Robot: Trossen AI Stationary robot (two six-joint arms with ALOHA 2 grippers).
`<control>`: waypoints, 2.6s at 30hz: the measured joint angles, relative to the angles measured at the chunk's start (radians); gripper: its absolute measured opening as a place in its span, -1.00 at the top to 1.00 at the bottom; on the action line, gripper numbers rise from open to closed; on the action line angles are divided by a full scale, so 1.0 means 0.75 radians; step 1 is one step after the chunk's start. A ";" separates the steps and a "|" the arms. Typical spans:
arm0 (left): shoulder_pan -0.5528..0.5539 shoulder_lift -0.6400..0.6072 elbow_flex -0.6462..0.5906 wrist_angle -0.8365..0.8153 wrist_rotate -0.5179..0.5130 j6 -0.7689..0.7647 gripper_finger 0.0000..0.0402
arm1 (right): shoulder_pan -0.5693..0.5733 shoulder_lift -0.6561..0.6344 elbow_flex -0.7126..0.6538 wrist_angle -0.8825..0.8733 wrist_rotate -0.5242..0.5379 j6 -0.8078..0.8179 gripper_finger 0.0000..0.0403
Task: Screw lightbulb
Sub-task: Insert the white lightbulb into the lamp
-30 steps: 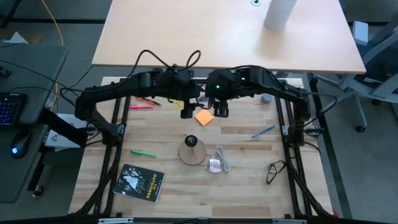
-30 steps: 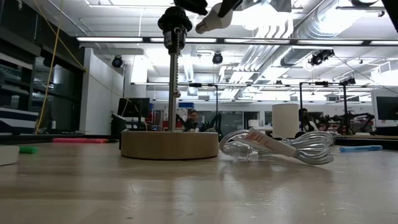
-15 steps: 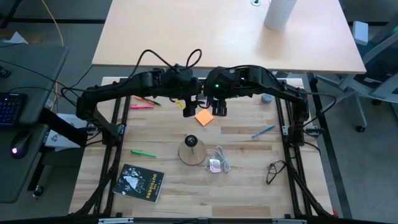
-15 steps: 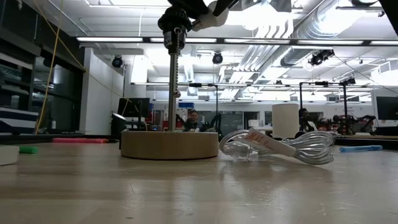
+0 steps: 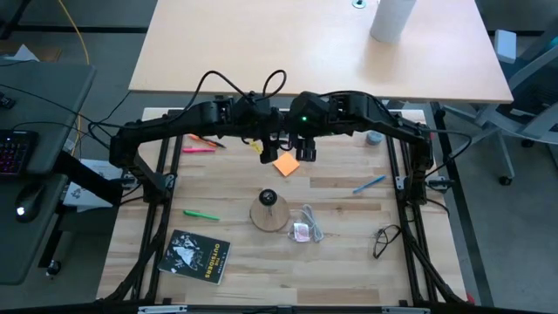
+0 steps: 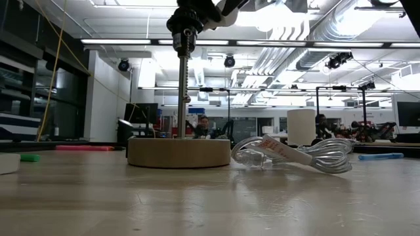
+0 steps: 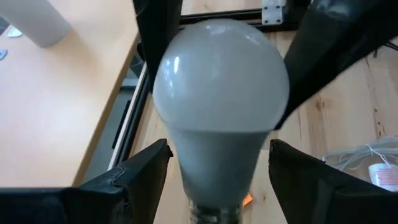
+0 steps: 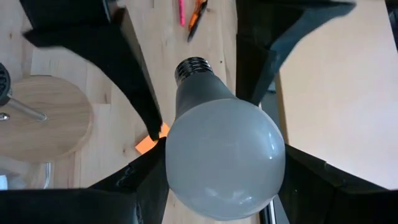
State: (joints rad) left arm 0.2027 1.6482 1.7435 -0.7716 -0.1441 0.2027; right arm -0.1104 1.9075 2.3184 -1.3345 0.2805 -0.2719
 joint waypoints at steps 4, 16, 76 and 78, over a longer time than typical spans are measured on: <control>0.000 0.000 0.000 0.021 -0.017 0.000 -0.08 | 0.000 -0.002 0.000 0.002 0.000 -0.004 -0.18; -0.001 0.000 -0.001 0.007 -0.022 0.027 0.32 | 0.015 -0.002 0.000 -0.005 0.037 -0.020 -0.19; -0.182 -0.646 -0.927 1.222 0.215 -0.684 0.33 | -0.034 -0.324 0.001 0.095 0.137 0.223 -0.93; -0.254 -0.684 -1.062 1.434 0.096 -0.753 0.33 | -0.037 -0.323 0.001 0.117 0.103 0.224 -0.93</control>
State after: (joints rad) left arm 0.0125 1.1353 0.9474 0.3042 -0.0720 -0.3620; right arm -0.1380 1.6655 2.3188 -1.2470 0.3581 -0.1041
